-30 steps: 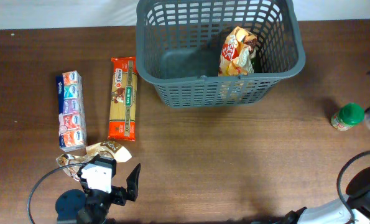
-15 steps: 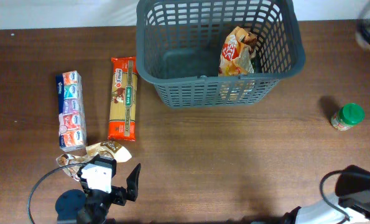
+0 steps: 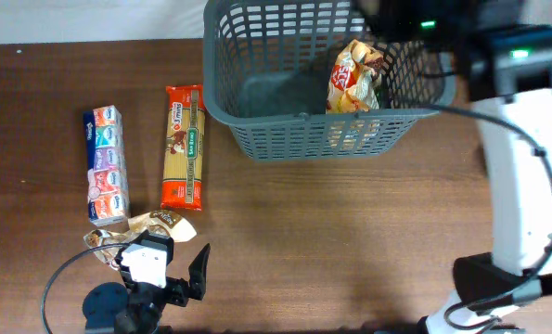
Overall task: Pack container
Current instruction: 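Lift the jar with the right gripper and carry it over the basket, then lower the jar into the basket and release it, then move the right gripper toward the remaining green-lidded jar, then lower the right gripper around the green-lidded jar and close on it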
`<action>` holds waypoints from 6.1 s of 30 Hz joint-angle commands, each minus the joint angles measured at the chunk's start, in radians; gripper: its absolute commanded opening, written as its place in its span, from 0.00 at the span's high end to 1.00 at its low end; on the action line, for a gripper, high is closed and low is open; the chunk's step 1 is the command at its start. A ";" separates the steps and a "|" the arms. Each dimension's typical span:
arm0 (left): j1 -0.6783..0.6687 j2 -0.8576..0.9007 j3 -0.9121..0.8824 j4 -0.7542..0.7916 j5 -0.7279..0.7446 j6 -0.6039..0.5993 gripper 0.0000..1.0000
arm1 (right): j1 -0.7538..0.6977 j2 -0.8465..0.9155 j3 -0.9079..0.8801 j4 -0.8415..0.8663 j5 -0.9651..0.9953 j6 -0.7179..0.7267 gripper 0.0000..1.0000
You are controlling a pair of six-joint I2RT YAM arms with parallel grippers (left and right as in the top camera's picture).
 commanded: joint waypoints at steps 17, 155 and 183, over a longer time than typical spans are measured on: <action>0.004 0.001 0.008 0.002 -0.006 0.005 0.01 | 0.138 0.388 0.025 -0.073 0.281 -0.011 0.96; 0.004 0.001 0.008 0.002 -0.006 0.005 0.01 | -0.831 0.271 -0.523 -0.287 0.280 0.154 0.01; 0.004 0.001 0.008 0.002 -0.006 0.005 0.01 | -0.790 0.310 -0.523 -0.209 0.269 0.082 0.01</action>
